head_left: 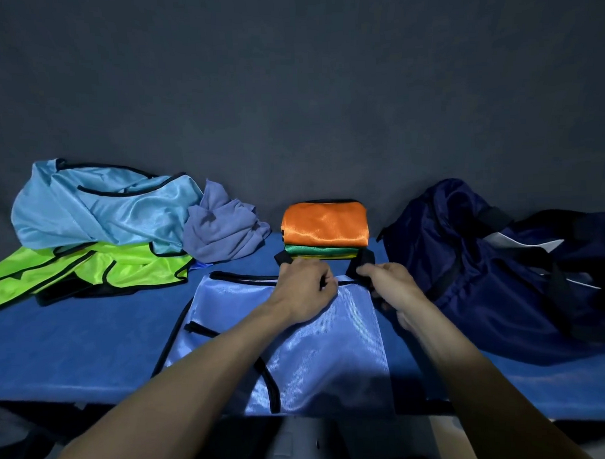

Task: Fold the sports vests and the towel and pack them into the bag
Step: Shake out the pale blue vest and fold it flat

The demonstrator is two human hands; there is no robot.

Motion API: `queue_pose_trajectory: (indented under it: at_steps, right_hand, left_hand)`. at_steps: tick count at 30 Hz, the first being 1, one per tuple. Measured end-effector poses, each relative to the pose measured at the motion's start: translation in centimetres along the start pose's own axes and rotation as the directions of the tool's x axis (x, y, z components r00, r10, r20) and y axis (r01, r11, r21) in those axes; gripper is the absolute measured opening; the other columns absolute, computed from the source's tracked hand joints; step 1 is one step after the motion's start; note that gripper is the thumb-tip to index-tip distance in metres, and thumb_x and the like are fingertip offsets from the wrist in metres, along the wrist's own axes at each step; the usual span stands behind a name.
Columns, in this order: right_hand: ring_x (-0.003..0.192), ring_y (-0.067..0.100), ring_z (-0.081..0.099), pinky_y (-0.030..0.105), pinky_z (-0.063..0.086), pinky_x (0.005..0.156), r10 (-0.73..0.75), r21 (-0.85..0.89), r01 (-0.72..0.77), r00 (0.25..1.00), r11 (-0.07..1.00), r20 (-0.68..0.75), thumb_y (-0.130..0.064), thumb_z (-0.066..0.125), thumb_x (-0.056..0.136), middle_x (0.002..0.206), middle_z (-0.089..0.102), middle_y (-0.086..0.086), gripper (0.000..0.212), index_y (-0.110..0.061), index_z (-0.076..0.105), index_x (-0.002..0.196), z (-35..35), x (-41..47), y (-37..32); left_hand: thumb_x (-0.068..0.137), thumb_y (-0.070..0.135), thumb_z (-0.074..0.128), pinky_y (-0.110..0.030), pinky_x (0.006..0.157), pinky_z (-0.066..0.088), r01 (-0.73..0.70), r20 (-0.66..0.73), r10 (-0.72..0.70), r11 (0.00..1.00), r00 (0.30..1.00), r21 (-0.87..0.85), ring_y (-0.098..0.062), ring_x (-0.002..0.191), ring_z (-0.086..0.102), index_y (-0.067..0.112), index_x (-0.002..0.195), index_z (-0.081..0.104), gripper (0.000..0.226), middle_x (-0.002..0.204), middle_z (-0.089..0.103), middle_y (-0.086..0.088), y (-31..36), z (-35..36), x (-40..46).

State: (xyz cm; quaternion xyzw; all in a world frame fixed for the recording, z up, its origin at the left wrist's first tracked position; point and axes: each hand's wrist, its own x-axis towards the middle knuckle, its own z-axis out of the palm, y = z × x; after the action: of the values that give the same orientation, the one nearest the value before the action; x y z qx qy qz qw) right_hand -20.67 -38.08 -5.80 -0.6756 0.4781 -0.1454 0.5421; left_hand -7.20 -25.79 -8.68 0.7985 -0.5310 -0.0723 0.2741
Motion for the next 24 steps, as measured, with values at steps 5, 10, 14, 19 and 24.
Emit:
queue_pose_trajectory:
  at_steps: [5,10,14,19,24]
  right_hand:
    - [0.057,0.014,0.047,0.025,0.029,0.048,0.091,-0.043,-0.089,0.994,0.995,0.055,-0.047,0.066,0.093,0.07,0.052,0.003,0.036,-0.013,0.056,0.09,-0.2,1.1,-0.8]
    - [0.052,0.013,0.04,0.025,0.028,0.046,0.089,-0.029,-0.087,0.991,0.996,0.097,-0.039,0.078,0.087,0.063,0.048,0.002,0.033,-0.016,0.055,0.081,-0.7,1.4,-0.6]
    - [0.055,0.013,0.043,0.025,0.036,0.047,0.032,0.027,-0.034,0.997,0.999,0.066,-0.034,0.075,0.092,0.067,0.051,0.004,0.027,-0.016,0.056,0.086,-0.7,1.2,0.2]
    - [0.065,0.02,0.043,0.033,0.04,0.064,-0.053,0.1,0.061,0.995,0.993,-0.079,-0.041,0.071,0.094,0.071,0.043,0.005,0.046,-0.02,0.037,0.071,0.8,1.0,0.6]
    - [0.058,0.014,0.034,0.03,0.034,0.06,-0.102,0.15,0.119,0.988,0.982,-0.119,-0.041,0.072,0.093,0.062,0.033,-0.001,0.056,-0.023,0.029,0.062,1.3,0.5,0.7]
  left_hand:
    - [0.1,0.036,0.051,-0.037,0.083,0.032,-0.062,-0.03,0.061,0.998,0.998,-0.027,-0.016,0.092,0.046,0.024,0.084,0.058,0.021,0.088,0.053,0.013,-0.6,0.6,-0.6]
    - [0.1,0.035,0.053,-0.033,0.081,0.026,-0.129,-0.003,0.129,0.989,0.992,-0.078,-0.012,0.091,0.047,0.028,0.085,0.056,0.018,0.088,0.055,0.011,-1.1,0.6,-1.2]
    - [0.102,0.038,0.052,-0.033,0.089,0.033,-0.148,0.012,0.151,0.982,0.989,-0.116,-0.009,0.09,0.049,0.029,0.09,0.06,0.016,0.091,0.059,0.012,-1.6,0.5,-1.6]
    - [0.105,0.042,0.043,-0.035,0.084,0.033,-0.132,-0.047,0.129,0.989,0.99,-0.059,-0.009,0.086,0.051,0.031,0.096,0.056,0.02,0.089,0.062,0.013,-1.1,0.9,-1.6]
    - [0.105,0.042,0.042,-0.037,0.084,0.039,-0.116,-0.044,0.113,0.991,0.993,-0.064,-0.008,0.083,0.052,0.032,0.096,0.054,0.018,0.087,0.062,0.014,-1.1,0.6,-1.4]
